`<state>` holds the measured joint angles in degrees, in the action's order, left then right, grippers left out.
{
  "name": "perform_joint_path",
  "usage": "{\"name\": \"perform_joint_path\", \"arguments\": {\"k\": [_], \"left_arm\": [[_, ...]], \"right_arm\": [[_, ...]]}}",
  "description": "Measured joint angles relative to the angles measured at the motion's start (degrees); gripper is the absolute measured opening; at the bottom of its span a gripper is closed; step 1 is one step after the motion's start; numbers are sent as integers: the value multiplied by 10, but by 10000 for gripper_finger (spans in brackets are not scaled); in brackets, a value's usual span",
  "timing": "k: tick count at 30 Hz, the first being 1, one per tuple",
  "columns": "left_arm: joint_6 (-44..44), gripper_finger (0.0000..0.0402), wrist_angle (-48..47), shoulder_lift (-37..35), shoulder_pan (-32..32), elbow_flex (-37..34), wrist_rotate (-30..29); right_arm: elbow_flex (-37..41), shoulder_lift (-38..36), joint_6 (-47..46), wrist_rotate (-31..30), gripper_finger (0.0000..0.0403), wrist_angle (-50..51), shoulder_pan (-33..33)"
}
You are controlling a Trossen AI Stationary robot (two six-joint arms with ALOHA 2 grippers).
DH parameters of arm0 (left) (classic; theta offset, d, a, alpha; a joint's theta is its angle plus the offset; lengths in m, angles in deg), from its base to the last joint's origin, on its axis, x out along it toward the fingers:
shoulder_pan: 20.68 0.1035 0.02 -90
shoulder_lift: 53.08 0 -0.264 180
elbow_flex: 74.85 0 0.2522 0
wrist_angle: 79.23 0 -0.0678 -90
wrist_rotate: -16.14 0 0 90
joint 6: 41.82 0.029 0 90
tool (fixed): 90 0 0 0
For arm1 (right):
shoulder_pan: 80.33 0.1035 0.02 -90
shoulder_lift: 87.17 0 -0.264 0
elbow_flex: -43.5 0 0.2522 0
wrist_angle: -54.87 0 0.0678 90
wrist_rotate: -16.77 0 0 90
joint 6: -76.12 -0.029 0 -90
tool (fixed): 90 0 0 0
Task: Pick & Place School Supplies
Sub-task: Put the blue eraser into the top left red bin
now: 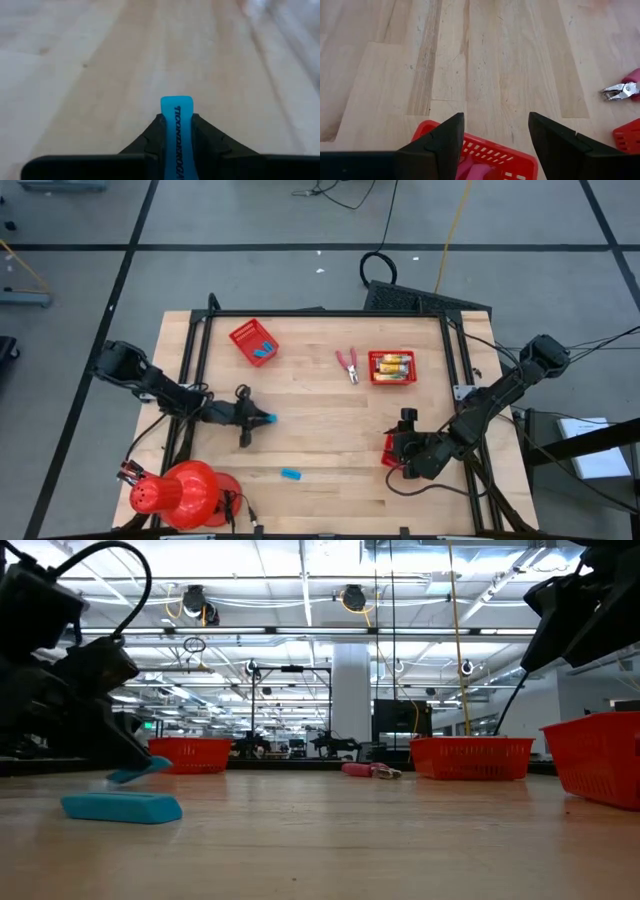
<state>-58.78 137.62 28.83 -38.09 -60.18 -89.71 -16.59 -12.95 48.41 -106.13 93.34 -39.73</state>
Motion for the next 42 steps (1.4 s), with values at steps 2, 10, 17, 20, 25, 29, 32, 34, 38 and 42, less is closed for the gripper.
{"name": "perform_joint_path", "arguments": {"k": [2,10,17,20,25,29,32,34,38,42], "left_arm": [[16,62,11,0,11,-4,-7],[102,62,89,-1,87,-3,37],[159,62,155,-2,167,-2,86],[179,62,180,-2,210,-2,113],[195,62,228,-2,301,-2,173],[197,62,242,-14,382,-1,224],[197,62,233,-26,442,-1,256],[196,62,227,-33,481,-1,283],[196,62,196,-40,556,-1,302],[188,62,174,-40,617,-1,333]], "right_arm": [[0,0,1,0,212,-1,-1],[0,0,0,-1,212,-1,-1],[0,0,-1,0,212,-2,-1],[0,0,0,0,212,-2,-1],[0,0,-1,0,212,-2,-1],[0,0,-3,0,212,-2,0],[0,0,-3,1,212,-2,0],[0,0,-4,2,212,-2,0],[0,0,-6,2,212,-2,0],[0,0,-8,2,212,-2,0]]}}
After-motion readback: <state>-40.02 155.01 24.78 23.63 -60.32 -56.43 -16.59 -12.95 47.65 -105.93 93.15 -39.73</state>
